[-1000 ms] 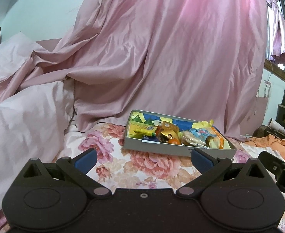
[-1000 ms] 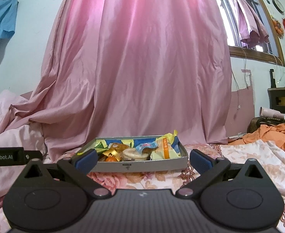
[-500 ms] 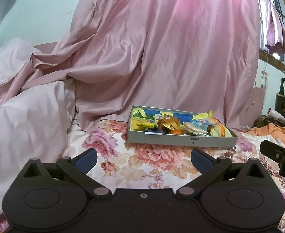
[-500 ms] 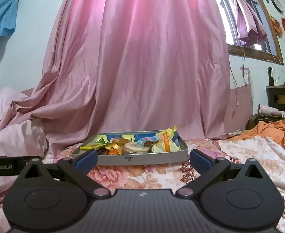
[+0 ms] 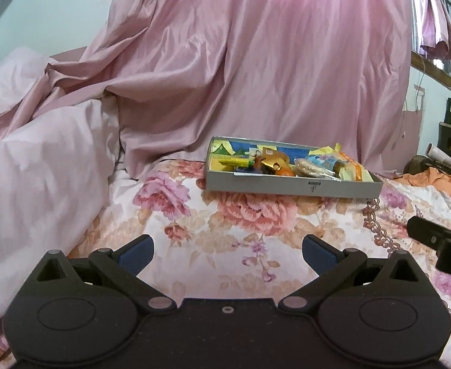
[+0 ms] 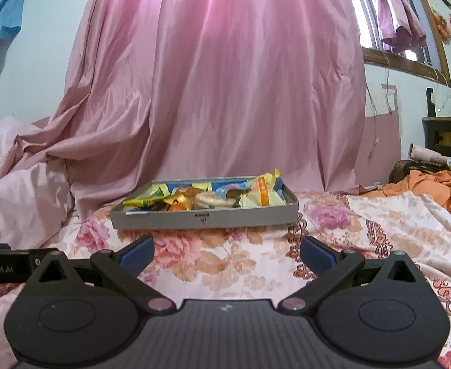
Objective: Organize snacks
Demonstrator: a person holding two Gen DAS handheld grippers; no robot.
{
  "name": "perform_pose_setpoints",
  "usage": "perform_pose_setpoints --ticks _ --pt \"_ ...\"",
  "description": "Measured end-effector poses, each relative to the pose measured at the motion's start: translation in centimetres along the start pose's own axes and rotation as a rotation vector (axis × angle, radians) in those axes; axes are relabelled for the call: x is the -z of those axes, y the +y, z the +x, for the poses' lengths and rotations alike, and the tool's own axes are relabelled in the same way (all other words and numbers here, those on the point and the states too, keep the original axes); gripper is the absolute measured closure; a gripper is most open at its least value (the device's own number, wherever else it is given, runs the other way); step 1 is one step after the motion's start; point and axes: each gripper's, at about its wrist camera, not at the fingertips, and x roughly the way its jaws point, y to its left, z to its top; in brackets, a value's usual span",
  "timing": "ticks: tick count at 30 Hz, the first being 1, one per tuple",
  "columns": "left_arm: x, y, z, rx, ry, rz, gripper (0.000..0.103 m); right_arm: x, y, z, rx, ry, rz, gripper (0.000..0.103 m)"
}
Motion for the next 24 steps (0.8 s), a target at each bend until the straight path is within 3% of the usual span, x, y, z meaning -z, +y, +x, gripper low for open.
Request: perform_pose_setpoints --ticks 15,24 --pt "1.5 0.4 1.4 -0.02 0.06 0.003 0.001 1.7 0.2 1.5 0.001 0.082 0.005 0.0" --pt "1.9 0.5 1.6 -0.026 0.057 0.0 0.001 2.2 0.9 2.0 -0.03 0.109 -0.01 0.0"
